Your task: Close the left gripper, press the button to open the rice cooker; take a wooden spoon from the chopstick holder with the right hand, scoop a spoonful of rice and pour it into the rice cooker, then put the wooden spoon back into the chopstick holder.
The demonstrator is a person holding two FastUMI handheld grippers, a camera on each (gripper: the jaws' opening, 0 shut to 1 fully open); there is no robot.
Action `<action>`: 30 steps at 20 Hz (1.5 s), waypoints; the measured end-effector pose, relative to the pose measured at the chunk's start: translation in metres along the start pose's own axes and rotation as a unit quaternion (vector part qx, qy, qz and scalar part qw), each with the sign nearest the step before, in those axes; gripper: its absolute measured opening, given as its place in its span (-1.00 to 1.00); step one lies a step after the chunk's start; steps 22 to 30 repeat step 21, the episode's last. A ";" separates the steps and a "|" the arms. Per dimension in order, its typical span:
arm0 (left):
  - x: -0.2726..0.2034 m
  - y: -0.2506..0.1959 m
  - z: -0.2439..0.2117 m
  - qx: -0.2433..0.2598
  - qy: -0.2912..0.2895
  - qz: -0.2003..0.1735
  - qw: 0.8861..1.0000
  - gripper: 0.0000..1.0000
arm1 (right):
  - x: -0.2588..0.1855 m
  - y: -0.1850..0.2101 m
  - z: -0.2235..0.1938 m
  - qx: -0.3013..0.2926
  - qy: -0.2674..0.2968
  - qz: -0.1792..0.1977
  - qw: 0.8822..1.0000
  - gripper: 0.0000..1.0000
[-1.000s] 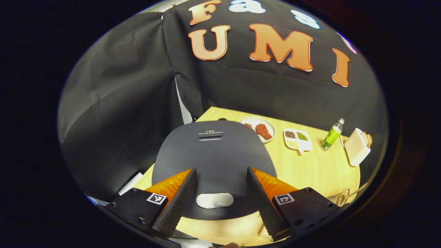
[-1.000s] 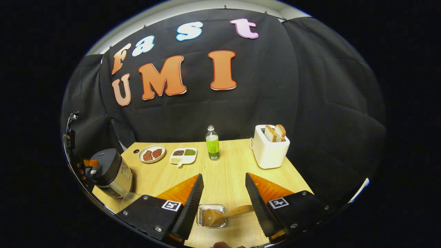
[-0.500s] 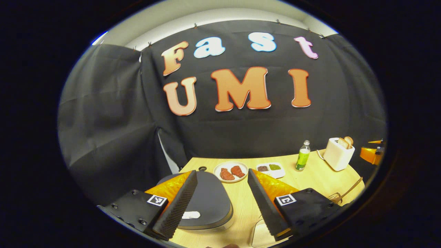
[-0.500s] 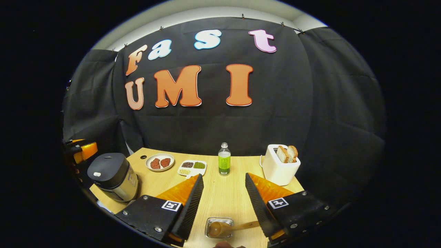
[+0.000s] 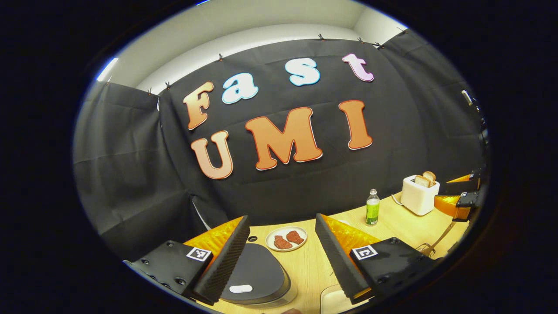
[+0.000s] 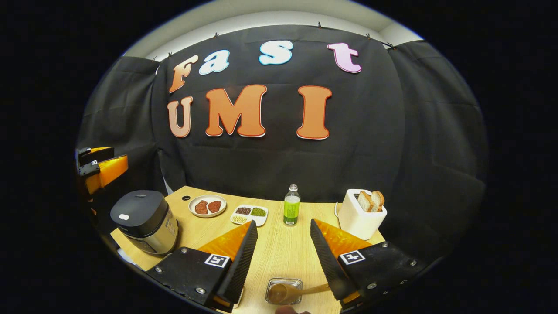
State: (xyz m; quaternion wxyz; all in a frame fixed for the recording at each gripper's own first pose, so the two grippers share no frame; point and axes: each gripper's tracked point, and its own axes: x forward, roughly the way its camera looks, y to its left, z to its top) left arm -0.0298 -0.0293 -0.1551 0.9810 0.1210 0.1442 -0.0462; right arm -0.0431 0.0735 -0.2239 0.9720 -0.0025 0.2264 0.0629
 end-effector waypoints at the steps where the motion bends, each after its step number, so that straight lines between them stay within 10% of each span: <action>1: 0.002 -0.002 0.006 -0.005 -0.005 -0.002 1.000 0.94 | 0.001 0.000 0.001 0.001 -0.002 0.001 1.000 0.53; 30: 0.021 -0.027 0.044 -0.018 -0.049 -0.037 0.998 1.00 | 0.009 -0.006 0.019 -0.011 -0.028 -0.003 1.000 0.53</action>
